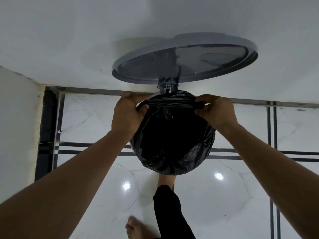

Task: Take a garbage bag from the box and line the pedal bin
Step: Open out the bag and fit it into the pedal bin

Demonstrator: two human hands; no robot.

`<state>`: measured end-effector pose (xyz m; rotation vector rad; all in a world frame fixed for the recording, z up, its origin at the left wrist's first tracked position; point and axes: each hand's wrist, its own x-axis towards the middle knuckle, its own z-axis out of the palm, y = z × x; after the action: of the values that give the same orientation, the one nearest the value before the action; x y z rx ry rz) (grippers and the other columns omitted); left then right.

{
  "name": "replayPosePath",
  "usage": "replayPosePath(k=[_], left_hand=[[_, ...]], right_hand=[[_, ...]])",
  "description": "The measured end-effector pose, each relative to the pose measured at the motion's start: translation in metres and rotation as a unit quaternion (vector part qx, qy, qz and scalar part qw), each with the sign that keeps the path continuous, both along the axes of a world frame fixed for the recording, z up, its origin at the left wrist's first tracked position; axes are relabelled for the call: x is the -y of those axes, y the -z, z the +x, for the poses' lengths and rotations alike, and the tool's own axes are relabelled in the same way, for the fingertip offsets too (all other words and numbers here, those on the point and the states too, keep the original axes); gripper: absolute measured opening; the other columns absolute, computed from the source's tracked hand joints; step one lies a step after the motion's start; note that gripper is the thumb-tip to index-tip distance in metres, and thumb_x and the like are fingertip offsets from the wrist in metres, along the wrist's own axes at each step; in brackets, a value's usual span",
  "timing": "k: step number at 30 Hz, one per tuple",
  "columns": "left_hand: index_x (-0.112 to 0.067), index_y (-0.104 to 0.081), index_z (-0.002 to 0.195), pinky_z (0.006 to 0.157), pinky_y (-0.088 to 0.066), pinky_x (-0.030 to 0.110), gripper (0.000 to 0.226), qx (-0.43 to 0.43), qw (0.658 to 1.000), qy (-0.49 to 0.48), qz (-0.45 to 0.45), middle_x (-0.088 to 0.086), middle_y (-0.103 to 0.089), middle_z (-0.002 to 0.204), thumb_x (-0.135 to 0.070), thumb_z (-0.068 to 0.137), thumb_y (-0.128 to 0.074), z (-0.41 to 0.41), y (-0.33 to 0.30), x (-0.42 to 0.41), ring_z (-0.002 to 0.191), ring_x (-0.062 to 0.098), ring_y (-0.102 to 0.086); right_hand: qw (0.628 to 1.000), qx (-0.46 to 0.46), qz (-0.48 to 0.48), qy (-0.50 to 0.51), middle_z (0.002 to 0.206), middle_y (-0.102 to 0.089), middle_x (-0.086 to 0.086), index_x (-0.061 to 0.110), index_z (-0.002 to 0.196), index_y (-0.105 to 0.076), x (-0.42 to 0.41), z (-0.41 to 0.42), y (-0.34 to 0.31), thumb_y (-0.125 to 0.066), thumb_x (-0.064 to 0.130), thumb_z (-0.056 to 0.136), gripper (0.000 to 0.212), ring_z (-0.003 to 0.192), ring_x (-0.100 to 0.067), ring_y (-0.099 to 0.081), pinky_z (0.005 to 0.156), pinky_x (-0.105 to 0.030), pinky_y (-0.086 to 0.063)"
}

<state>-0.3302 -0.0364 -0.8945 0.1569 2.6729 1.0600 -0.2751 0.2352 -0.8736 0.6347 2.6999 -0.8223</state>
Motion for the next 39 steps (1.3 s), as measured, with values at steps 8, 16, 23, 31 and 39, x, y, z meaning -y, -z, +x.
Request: replayPosePath(k=[8, 16, 23, 31, 39], left_hand=[[-0.022, -0.077, 0.105, 0.08, -0.048, 0.026, 0.017, -0.042, 0.999, -0.004, -0.025, 0.002, -0.075, 0.099, -0.021, 0.098, -0.061, -0.012, 0.002, -0.001, 0.083, 0.02, -0.067], [-0.025, -0.078, 0.116, 0.084, -0.051, 0.029, 0.023, -0.062, 0.991, 0.1, -0.065, 0.003, -0.069, 0.108, -0.027, 0.096, -0.068, -0.017, 0.004, 0.003, 0.087, 0.026, -0.069], [-0.016, -0.079, 0.103, 0.074, -0.044, 0.024, 0.02, -0.045, 0.991, 0.099, -0.079, 0.004, -0.068, 0.093, -0.014, 0.096, -0.06, -0.031, 0.005, -0.003, 0.081, 0.023, -0.066], [-0.018, -0.078, 0.096, 0.097, -0.055, 0.032, 0.013, 0.157, 0.985, -0.025, -0.065, 0.001, -0.072, 0.114, -0.019, 0.092, -0.065, -0.06, 0.007, -0.016, 0.105, 0.021, -0.068], [-0.011, -0.062, 0.083, 0.07, -0.049, 0.032, 0.009, 0.379, 0.924, -0.049, 0.001, 0.006, -0.056, 0.08, -0.006, 0.087, -0.055, -0.08, 0.003, -0.024, 0.077, 0.018, -0.055]], right_hand=[[0.999, -0.016, 0.032, 0.015, 0.085, -0.077, -0.002, 0.027, 0.097, -0.076, -0.002, -0.014, 0.01, -0.064, 0.022, 0.093, 0.014, 0.072, -0.02, -0.07, 0.072, -0.028, -0.06], [0.997, 0.062, -0.018, 0.045, 0.072, -0.076, -0.001, 0.029, 0.089, -0.075, -0.009, -0.038, 0.003, -0.064, 0.022, 0.092, 0.013, 0.064, -0.012, -0.074, 0.069, -0.016, -0.057], [0.983, 0.156, -0.04, 0.085, 0.082, -0.077, -0.004, 0.008, 0.09, -0.074, -0.006, -0.06, 0.004, -0.062, 0.015, 0.093, 0.014, 0.076, -0.019, -0.074, 0.078, -0.033, -0.062], [0.945, 0.223, -0.147, 0.19, 0.079, -0.066, -0.01, 0.004, 0.092, -0.07, -0.015, -0.079, 0.003, -0.065, 0.006, 0.088, 0.006, 0.064, -0.017, -0.06, 0.058, -0.025, -0.052], [0.868, 0.282, -0.283, 0.296, 0.075, -0.048, 0.001, 0.012, 0.085, -0.061, -0.016, -0.075, 0.013, -0.056, 0.009, 0.095, 0.011, 0.054, -0.01, -0.03, 0.051, -0.024, -0.022]])
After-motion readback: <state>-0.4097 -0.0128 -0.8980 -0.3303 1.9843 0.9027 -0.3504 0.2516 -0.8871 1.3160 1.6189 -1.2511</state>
